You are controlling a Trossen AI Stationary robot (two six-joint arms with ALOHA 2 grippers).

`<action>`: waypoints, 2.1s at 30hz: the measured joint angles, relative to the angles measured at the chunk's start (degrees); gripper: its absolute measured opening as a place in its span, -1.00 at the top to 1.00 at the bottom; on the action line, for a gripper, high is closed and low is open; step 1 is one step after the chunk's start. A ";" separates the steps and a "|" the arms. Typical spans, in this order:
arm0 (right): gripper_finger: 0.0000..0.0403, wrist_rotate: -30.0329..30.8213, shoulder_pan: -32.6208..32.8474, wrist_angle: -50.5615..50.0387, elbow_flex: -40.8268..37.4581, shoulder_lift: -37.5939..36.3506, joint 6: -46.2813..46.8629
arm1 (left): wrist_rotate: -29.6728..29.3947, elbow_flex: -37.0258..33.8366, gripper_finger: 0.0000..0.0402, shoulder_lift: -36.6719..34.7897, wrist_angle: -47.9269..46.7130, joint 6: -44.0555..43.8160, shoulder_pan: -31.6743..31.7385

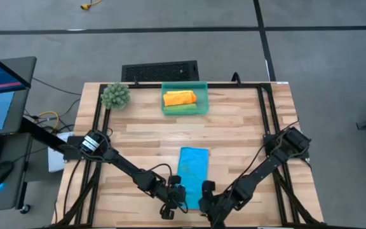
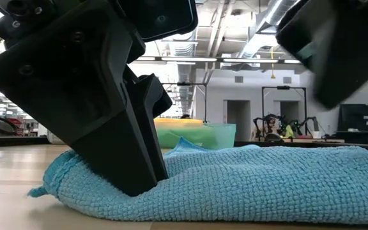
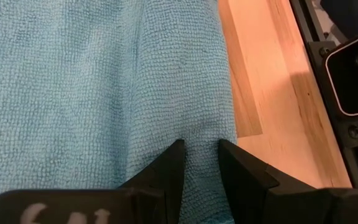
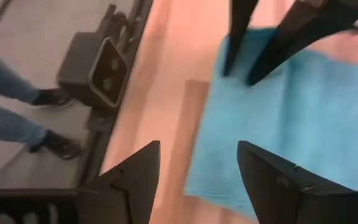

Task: Roll microfiber towels into tight, uniform cylinder then place into a basket
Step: Roll the blue towel

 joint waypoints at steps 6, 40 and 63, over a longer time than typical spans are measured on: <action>-0.14 2.74 -1.01 -0.30 0.11 -0.02 -3.83 | 0.23 -0.02 0.52 0.02 -0.34 -0.57 0.38; 0.94 4.26 -2.51 1.56 0.48 8.99 11.99 | 0.33 -0.31 0.52 -3.35 -8.60 0.28 1.70; 0.97 -2.13 -1.03 11.90 1.60 9.51 29.74 | -2.72 -0.26 0.52 -10.99 -14.27 0.77 -2.91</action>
